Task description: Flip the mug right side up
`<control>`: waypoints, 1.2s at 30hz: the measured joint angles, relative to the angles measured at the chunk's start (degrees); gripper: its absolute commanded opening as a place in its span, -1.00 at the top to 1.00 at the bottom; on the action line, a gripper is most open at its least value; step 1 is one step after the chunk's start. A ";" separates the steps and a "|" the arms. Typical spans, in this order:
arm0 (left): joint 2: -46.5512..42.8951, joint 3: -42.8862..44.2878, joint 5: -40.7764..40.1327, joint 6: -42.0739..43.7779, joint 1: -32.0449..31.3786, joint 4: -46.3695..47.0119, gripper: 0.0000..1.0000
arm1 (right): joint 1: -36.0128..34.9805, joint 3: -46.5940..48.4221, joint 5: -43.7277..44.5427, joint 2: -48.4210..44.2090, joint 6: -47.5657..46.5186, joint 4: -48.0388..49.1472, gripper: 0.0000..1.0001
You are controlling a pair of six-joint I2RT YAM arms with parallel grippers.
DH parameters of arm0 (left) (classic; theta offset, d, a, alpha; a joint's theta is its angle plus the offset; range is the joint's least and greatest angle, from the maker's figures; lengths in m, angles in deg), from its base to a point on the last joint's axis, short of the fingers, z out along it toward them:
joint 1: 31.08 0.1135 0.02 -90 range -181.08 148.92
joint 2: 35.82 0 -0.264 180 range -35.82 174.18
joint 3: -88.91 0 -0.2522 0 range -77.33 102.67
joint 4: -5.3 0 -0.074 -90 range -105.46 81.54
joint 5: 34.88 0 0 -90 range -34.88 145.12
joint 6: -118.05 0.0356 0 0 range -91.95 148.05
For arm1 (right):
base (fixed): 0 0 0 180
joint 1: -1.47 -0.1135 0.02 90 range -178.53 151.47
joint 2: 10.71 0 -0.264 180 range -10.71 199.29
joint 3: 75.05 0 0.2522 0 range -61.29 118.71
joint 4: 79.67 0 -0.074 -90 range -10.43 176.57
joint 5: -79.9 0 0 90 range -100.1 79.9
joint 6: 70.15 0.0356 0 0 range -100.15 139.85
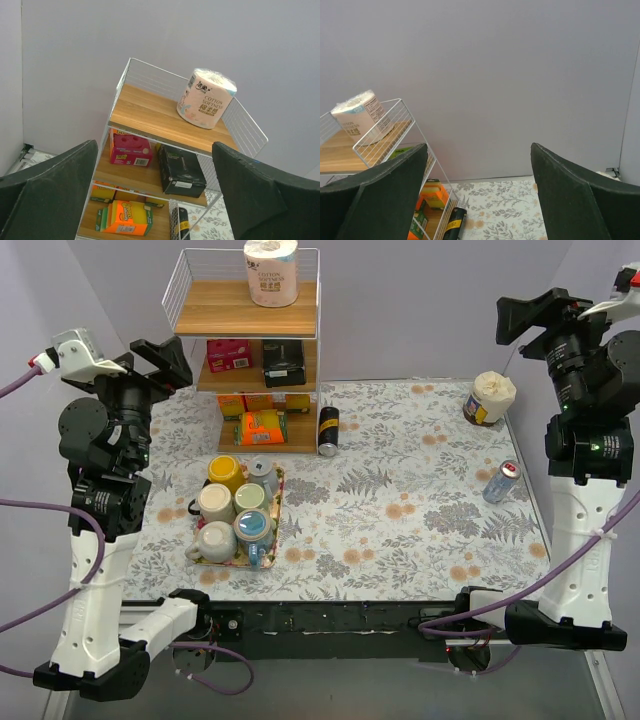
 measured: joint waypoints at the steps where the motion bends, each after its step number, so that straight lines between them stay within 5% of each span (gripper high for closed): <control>1: 0.02 -0.13 0.04 -0.20 0.00 0.02 -0.96 | 0.00 -0.20 0.00 0.11 0.22 -0.15 -0.84; 6: -1.16 -3.65 0.37 -1.09 0.00 -1.11 -0.96 | 0.00 -0.20 -0.04 1.14 1.57 -2.51 -0.84; 12: -4.00 -18.71 1.77 -6.88 0.00 -7.85 -0.96 | 0.00 -0.79 -1.88 3.65 2.84 -7.96 -0.67; 17: -4.79 -26.99 4.74 -12.79 0.00 -17.44 -0.96 | -0.22 -10.56 -4.52 2.69 3.98 -11.23 -0.60; 24: -9.77 -26.84 13.88 -14.36 0.00 -24.06 -0.96 | -5.14 -25.51 -4.92 0.50 5.57 -16.33 -0.55; 36: -5.33 -26.99 22.77 -14.97 -0.11 -34.51 -0.96 | -9.53 -28.33 -2.56 -0.94 6.78 -17.84 -0.57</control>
